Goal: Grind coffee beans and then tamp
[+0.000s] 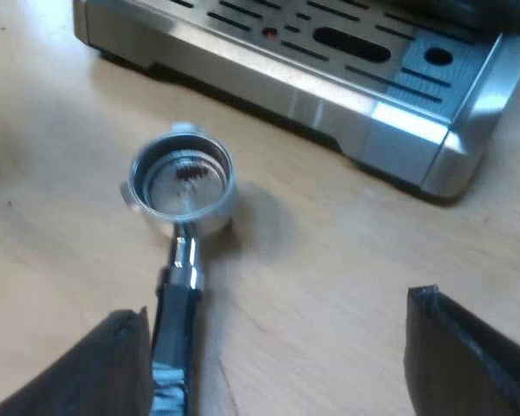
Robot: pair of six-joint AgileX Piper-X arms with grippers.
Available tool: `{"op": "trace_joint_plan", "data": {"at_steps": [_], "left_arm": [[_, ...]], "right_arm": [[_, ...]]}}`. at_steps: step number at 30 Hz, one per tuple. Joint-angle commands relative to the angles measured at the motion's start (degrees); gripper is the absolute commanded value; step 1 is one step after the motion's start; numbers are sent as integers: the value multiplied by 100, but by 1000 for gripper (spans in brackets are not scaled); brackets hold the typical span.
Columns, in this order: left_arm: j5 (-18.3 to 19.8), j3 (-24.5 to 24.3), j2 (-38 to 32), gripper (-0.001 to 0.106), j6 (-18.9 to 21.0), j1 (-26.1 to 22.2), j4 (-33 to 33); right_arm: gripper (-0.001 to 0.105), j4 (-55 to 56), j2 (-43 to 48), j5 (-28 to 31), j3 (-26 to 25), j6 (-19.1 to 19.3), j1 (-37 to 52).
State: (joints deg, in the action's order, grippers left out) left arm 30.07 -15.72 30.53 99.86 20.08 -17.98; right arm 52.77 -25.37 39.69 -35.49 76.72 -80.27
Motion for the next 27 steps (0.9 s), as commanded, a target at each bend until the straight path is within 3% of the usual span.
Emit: {"op": "trace_joint_plan", "data": {"at_steps": [1, 11, 14, 17, 27], "left_arm": [[24, -188, -31, 10, 60, 40, -162], [24, -605, -31, 10, -30, 40, -506], [11, -877, -31, 10, -495, 40, -967], [-132, -1125, -31, 10, -741, 40, -1225], [-197, -1540, -31, 10, -759, 40, -1237]], "right_arm": [[63, -103, 134, -59, 163, 140, 16], [63, -1288, 176, -258, 878, 447, 16], [63, -1583, 176, -262, 1008, 447, 16], [63, -1693, 176, -262, 1033, 496, 16], [63, -1799, 176, -218, 1033, 573, 16]]}}
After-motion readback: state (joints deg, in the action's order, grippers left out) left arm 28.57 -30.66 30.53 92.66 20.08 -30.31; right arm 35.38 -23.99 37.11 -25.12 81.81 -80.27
